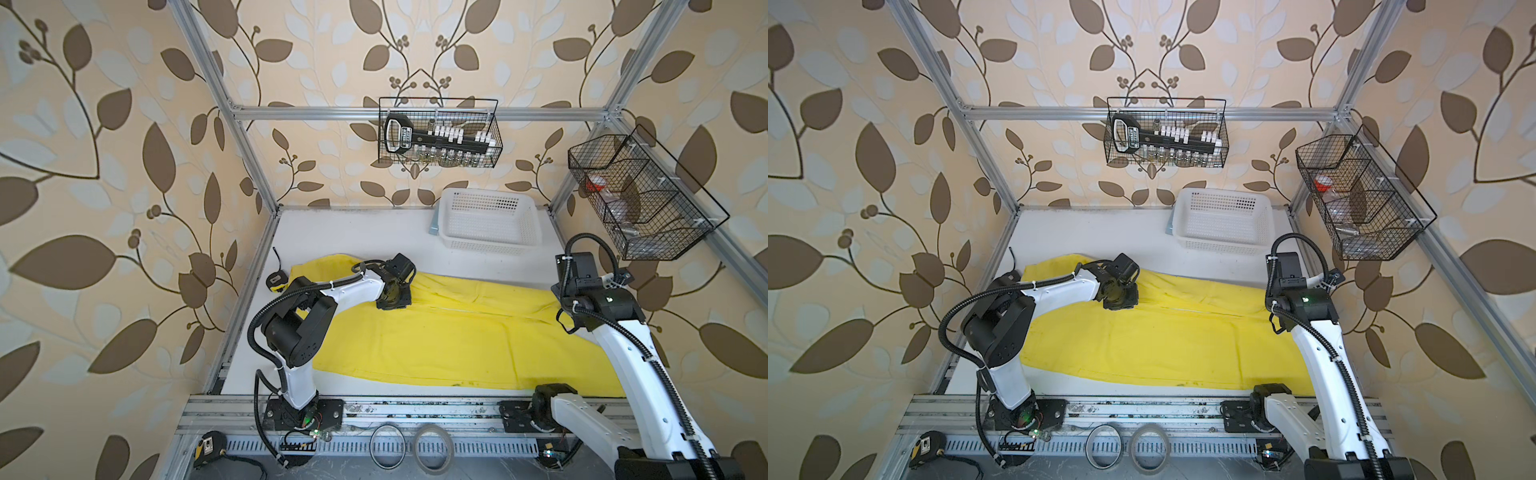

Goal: Fold and stack the trousers
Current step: Flatten out the trousers at the center of the table.

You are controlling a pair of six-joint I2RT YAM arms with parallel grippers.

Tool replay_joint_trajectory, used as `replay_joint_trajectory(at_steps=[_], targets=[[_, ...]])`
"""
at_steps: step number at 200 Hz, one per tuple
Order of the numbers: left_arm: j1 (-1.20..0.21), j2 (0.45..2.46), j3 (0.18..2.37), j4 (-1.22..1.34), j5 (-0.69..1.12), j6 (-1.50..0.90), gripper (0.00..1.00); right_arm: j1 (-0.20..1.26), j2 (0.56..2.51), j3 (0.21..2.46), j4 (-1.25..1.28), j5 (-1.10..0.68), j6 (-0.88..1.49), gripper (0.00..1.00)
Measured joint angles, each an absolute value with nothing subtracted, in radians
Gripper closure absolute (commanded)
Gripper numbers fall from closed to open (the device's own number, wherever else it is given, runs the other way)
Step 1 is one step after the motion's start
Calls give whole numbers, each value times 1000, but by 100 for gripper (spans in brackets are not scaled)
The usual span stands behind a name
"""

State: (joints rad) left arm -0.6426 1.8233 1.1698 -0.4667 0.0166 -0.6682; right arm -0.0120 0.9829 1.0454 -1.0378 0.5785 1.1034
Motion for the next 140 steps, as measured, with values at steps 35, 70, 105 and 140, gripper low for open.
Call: replay_joint_trajectory(at_steps=[35,70,105,140], targets=[[-643,1858,1203,-465,1,-661,81,-121,1058,1040,-942,539,1041,98],[-643,1891,1210,-460,-6,-657,82,-187,1176,1037,-856,519,1007,97],[-643,1893,1212,-460,-8,-653,83,-230,1306,1027,-762,506,983,92],[-643,1893,1212,-461,-8,-641,84,-258,1444,1027,-654,477,961,83]])
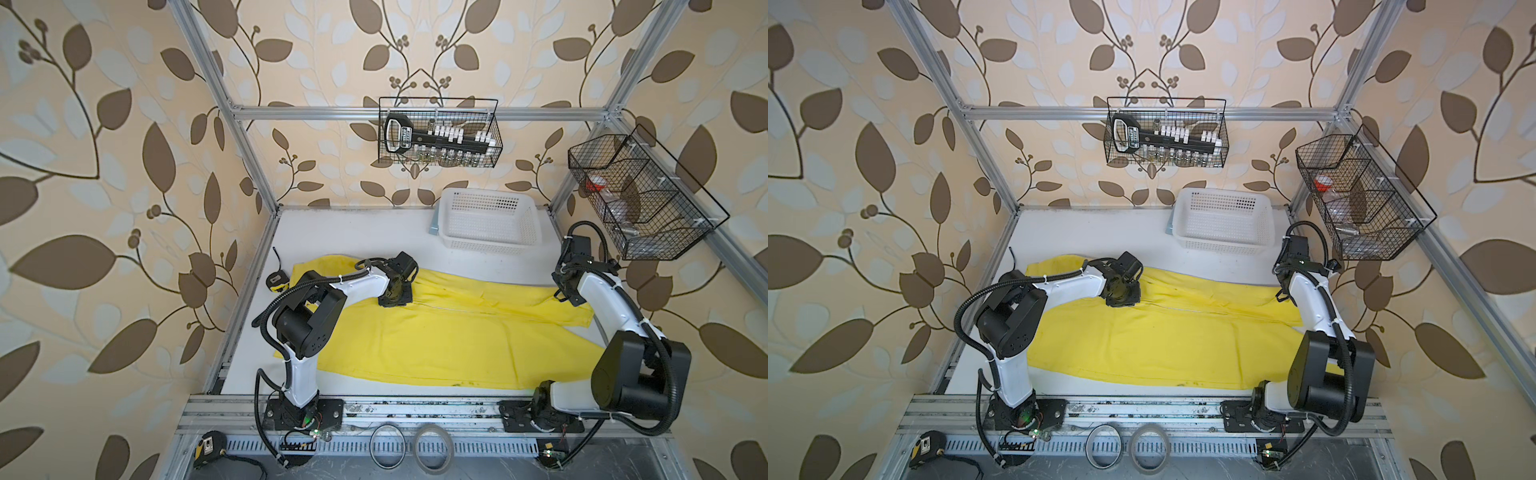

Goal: Fold and stack the trousers
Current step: Flatten out the trousers at the center of the table.

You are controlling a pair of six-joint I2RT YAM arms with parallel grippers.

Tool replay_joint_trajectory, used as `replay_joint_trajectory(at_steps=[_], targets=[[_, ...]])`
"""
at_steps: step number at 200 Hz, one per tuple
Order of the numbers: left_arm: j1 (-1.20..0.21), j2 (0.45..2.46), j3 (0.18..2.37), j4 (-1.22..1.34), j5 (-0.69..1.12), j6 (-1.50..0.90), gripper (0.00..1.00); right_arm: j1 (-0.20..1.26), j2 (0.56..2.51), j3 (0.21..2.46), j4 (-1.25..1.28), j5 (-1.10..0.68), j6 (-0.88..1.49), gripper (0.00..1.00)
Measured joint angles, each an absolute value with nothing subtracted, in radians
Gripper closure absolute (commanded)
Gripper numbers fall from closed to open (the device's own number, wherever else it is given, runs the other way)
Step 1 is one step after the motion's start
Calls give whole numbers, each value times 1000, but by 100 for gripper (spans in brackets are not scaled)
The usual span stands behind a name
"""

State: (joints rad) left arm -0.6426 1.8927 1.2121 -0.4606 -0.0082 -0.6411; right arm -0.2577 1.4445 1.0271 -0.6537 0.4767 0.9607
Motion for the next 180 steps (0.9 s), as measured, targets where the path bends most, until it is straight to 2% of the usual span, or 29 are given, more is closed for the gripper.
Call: replay_joint_trajectory(at_steps=[18,60,75,89,98,125,153,162,180], targets=[[-643,1893,1212,-462,-8,-632,84,-260,1521,1034,-609,458,952,78],[-643,1893,1212,-464,-8,-619,85,-260,1675,1104,-523,413,891,74],[-643,1892,1212,-466,-8,-611,85,-260,1711,1131,-486,385,844,67],[-643,1888,1207,-465,-8,-607,85,-256,1708,1132,-469,352,796,55],[-643,1882,1200,-467,-8,-605,85,-249,1689,1132,-471,331,774,51],[-643,1869,1192,-484,-7,-603,85,-198,1550,1085,-477,231,702,46],[-643,1847,1193,-524,-3,-596,85,-146,1350,937,-484,113,683,45],[-643,1835,1193,-537,-1,-593,85,-135,1306,892,-498,90,683,41],[-643,1808,1204,-559,13,-592,84,-131,1239,804,-525,61,683,40]])
